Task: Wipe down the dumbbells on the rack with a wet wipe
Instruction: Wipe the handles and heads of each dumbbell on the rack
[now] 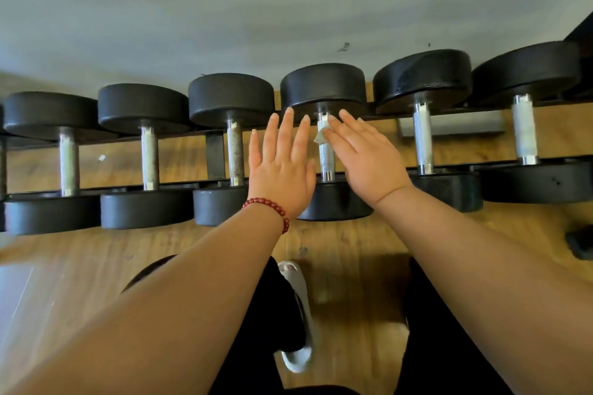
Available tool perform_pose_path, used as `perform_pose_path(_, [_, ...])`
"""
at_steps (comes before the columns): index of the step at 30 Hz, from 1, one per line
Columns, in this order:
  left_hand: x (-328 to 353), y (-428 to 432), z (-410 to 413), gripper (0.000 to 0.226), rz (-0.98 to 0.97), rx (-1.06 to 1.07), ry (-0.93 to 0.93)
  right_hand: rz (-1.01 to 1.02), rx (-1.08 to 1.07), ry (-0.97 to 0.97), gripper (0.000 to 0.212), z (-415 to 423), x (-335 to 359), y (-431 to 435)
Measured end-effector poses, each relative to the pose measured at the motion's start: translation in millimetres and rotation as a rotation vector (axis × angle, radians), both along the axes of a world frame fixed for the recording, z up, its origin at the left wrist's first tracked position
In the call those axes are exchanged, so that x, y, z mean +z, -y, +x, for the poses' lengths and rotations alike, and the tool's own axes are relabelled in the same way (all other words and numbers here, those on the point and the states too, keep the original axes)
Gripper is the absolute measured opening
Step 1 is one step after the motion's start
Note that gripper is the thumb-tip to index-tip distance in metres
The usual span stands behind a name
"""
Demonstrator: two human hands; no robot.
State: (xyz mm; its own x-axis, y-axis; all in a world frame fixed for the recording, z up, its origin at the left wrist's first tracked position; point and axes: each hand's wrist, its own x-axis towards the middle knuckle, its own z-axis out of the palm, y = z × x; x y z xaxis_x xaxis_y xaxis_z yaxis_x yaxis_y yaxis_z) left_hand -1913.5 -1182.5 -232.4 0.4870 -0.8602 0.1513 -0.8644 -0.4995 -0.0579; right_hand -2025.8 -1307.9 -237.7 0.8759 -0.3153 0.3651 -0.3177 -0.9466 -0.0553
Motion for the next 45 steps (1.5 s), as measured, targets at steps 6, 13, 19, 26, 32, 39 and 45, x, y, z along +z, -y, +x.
perform_pose_path(6, [-15.3, 1.1, -6.0, 0.066, 0.022, 0.013, -0.041, 0.035, -0.010, 0.011, 0.055, -8.0, -3.8, 6.9])
perform_pose_path(13, [-53.2, 21.4, 0.1, 0.061, -0.095, 0.135, -0.333, 0.126, 0.064, -0.040, 0.058, 3.3, -36.6, 37.6])
perform_pose_path(19, [-67.6, 28.9, 13.7, 0.070, -0.188, 0.031, -0.440, 0.081, 0.097, -0.157, 0.065, 28.5, -52.4, 51.1])
perform_pose_path(26, [-80.4, 27.4, 18.8, 0.068, -0.300, -0.009, -0.576, 0.019, 0.195, -0.309, 0.063, 53.6, -67.1, 63.4])
perform_pose_path(32, [-87.2, 25.3, 19.6, 0.068, -0.425, 0.025, -0.834, 0.051, 0.443, -0.338, 0.049, 41.6, -81.0, 78.7])
perform_pose_path(39, [-88.7, 25.7, 20.2, 0.066, -0.451, 0.029, -0.863, 0.038, 0.425, -0.241, 0.052, 50.5, -86.7, 81.5])
perform_pose_path(45, [-89.0, 25.7, 20.6, 0.066, -0.447, 0.059, -0.888, 0.070, 0.446, -0.256, 0.064, 52.5, -75.1, 92.1])
